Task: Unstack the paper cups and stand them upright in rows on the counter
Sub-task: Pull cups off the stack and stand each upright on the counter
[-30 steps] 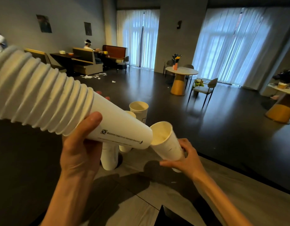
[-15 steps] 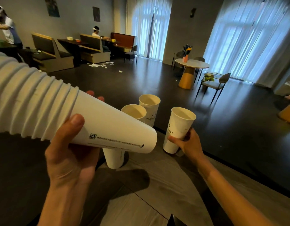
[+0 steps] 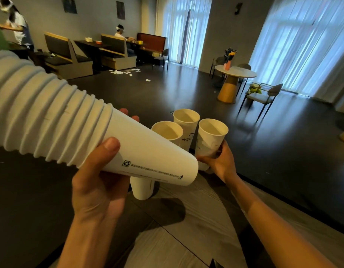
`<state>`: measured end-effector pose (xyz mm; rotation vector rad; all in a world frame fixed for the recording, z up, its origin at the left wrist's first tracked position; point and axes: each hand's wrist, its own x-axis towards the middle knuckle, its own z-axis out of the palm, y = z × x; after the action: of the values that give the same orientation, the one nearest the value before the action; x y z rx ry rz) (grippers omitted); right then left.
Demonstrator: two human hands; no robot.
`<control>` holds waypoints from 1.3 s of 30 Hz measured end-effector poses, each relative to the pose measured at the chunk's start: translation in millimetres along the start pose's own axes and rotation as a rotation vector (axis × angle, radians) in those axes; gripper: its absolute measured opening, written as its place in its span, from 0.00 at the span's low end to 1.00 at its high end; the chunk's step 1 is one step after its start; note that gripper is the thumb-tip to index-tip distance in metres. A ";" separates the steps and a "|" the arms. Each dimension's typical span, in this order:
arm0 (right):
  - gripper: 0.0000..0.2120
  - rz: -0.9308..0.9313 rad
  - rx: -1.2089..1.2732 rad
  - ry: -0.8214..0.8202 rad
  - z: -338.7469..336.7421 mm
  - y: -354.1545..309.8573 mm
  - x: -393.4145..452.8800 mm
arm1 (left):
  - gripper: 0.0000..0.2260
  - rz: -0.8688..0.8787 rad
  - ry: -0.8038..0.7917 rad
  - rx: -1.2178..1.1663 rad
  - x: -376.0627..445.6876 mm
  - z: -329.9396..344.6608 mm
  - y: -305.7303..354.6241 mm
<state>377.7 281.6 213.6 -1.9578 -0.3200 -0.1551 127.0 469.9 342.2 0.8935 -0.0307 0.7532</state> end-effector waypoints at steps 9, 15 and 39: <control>0.48 0.162 0.007 -0.124 -3.3 7.5 -4.9 | 0.32 0.002 -0.035 -0.052 -0.8 0.2 -5.0; 0.30 0.155 -0.143 -0.130 -38.6 7.9 -53.5 | 0.34 -0.096 -0.046 -0.112 -5.8 1.9 -5.4; 0.36 -0.031 -0.289 -0.550 -70.4 -98.8 -144.6 | 0.42 -0.125 -0.039 0.101 -42.9 23.5 17.2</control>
<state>213.3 231.8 291.9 -2.2609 -0.7182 0.3430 91.1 434.9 355.4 0.9975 0.0284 0.6251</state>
